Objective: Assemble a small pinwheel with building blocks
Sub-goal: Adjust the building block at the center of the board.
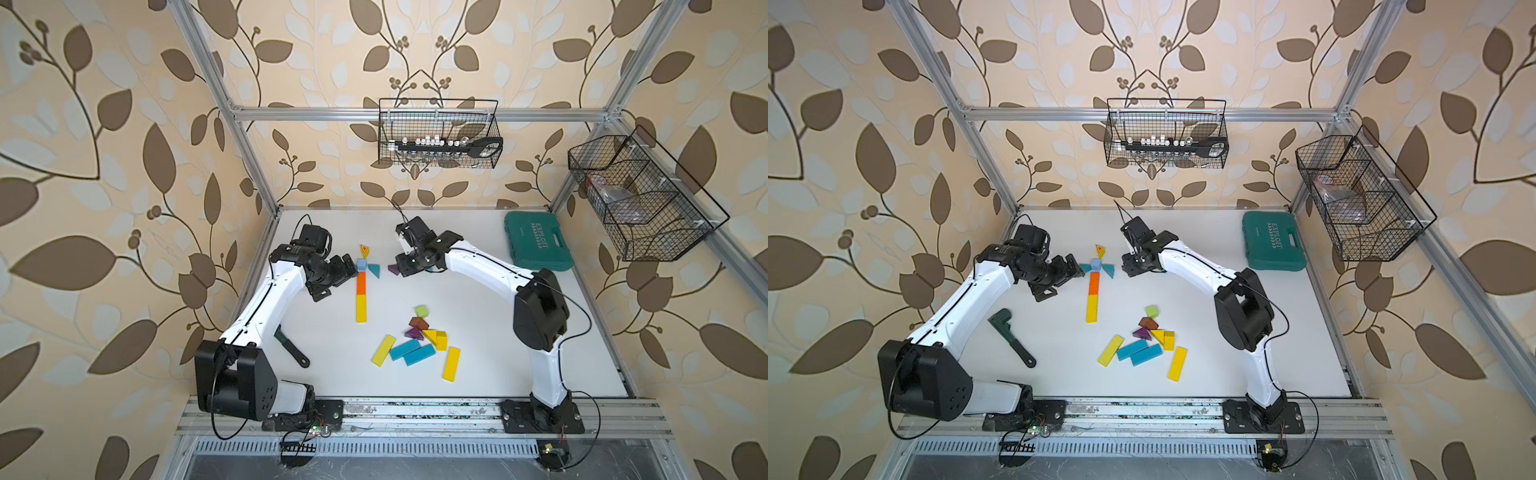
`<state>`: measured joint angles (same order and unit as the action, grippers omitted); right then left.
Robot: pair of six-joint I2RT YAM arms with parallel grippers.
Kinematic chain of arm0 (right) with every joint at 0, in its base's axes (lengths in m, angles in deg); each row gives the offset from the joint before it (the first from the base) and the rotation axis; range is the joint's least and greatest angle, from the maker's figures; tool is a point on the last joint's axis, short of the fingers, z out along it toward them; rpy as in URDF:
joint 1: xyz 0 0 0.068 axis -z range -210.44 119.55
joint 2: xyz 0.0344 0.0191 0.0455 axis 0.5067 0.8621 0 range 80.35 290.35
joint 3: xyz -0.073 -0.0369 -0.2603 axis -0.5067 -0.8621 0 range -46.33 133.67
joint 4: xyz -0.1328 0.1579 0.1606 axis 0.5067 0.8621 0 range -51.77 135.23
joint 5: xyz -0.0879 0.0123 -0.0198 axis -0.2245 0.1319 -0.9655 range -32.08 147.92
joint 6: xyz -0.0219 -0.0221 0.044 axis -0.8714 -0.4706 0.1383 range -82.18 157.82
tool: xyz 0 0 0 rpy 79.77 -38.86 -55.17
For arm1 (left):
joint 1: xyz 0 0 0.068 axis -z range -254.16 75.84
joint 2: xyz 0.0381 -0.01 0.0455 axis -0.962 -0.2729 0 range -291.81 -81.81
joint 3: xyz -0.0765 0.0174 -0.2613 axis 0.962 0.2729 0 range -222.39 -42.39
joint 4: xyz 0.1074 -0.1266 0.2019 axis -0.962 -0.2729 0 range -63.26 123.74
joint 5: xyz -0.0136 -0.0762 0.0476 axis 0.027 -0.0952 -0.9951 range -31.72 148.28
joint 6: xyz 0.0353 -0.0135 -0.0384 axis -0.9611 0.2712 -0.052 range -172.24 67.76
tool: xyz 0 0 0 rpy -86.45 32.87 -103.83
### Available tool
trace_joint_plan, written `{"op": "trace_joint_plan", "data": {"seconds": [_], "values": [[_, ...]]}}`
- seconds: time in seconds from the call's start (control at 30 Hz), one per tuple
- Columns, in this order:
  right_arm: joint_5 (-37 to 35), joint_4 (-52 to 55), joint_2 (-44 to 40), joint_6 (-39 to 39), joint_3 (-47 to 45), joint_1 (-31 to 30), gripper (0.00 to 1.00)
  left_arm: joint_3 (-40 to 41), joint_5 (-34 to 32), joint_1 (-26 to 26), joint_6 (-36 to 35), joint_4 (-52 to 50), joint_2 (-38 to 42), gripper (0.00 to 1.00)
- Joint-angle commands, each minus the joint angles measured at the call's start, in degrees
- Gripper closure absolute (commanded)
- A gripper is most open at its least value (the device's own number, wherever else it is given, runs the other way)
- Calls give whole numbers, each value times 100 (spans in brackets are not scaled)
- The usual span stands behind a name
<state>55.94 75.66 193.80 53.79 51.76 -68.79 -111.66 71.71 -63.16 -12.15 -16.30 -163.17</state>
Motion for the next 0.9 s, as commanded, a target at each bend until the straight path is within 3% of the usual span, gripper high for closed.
{"op": "trace_joint_plan", "data": {"seconds": [0.0, 0.2, 0.47, 0.6, 0.87], "values": [[-141, -139, -380, 28, -685, 358, 51, -479, 33, 298, 331, 301, -592, 1], [76, -574, -1238, 100, -1999, 1043, 51, -1405, -304, 964, 505, 225, -1866, 7], [449, -810, -1742, -25, -2849, 1673, 51, -2638, -416, 1245, 574, 24, -3366, 23], [654, -947, -1817, -69, -3080, 1881, 51, -3179, -472, 1329, 549, -143, -3844, 28], [864, -1102, -1802, -136, -3230, 2049, 50, -3461, -244, 1337, 488, 56, -4255, 43]]}}
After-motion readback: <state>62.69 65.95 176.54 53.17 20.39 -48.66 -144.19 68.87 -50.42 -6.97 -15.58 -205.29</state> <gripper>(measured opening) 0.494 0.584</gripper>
